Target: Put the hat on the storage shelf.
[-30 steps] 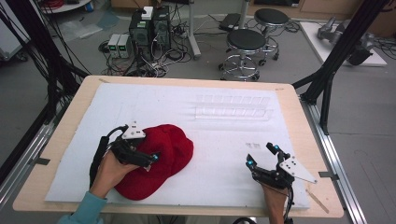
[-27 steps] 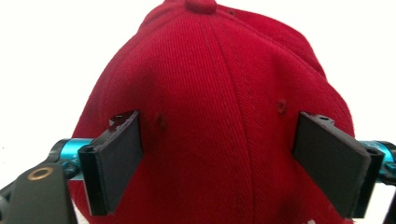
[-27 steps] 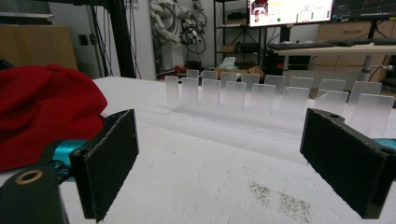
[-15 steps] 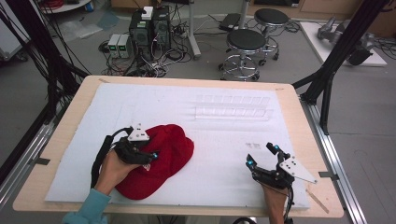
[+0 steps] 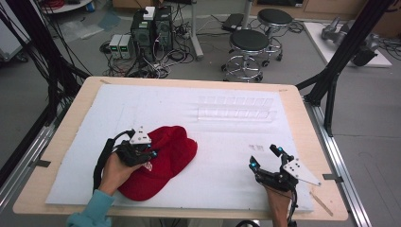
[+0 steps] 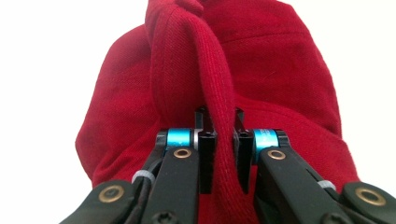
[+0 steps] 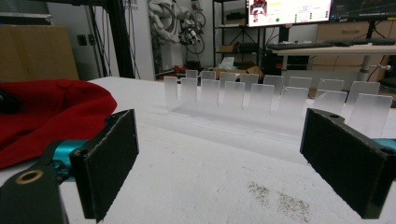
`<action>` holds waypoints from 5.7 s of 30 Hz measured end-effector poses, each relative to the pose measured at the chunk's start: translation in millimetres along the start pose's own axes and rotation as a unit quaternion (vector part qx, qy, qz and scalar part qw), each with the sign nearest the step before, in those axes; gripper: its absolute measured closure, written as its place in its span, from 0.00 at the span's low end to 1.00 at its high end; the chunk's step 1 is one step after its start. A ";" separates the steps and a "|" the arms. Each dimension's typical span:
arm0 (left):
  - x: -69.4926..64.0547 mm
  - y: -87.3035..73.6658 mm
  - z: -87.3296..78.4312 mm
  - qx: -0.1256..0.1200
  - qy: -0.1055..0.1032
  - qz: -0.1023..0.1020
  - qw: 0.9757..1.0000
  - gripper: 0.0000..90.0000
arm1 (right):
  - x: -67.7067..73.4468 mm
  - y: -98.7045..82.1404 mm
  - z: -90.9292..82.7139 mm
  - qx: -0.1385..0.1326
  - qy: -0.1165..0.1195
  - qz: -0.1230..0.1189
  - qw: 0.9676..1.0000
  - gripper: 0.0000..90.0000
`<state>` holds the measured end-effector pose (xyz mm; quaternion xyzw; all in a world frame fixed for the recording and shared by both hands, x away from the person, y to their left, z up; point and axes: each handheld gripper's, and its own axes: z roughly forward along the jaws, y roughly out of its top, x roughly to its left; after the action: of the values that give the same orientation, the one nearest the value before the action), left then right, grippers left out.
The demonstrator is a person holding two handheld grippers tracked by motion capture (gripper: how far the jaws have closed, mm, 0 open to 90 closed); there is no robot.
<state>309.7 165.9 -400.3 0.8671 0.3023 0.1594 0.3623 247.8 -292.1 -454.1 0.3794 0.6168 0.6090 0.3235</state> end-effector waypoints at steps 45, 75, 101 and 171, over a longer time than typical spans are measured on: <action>21.3 52.3 -31.8 -0.158 -0.073 -0.029 0.984 0.95 | 50.8 46.1 28.6 0.052 0.087 0.008 0.995 0.12; 7.9 85.7 -18.7 -0.221 -0.102 -0.022 0.970 0.95 | 117.8 42.3 65.2 0.084 0.190 0.048 0.977 0.12; -5.6 98.7 -14.9 -0.266 -0.099 -0.006 0.959 0.95 | 139.7 41.3 90.8 0.101 0.250 0.112 0.957 0.35; 9.7 61.1 -34.8 -0.219 -0.071 0.005 0.973 0.10 | 99.7 72.5 77.5 0.101 0.240 0.093 0.961 0.95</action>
<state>324.8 156.8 -331.5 0.7777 0.2290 0.1612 0.5628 269.8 -169.1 -379.3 0.3088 0.6966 0.6441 0.0678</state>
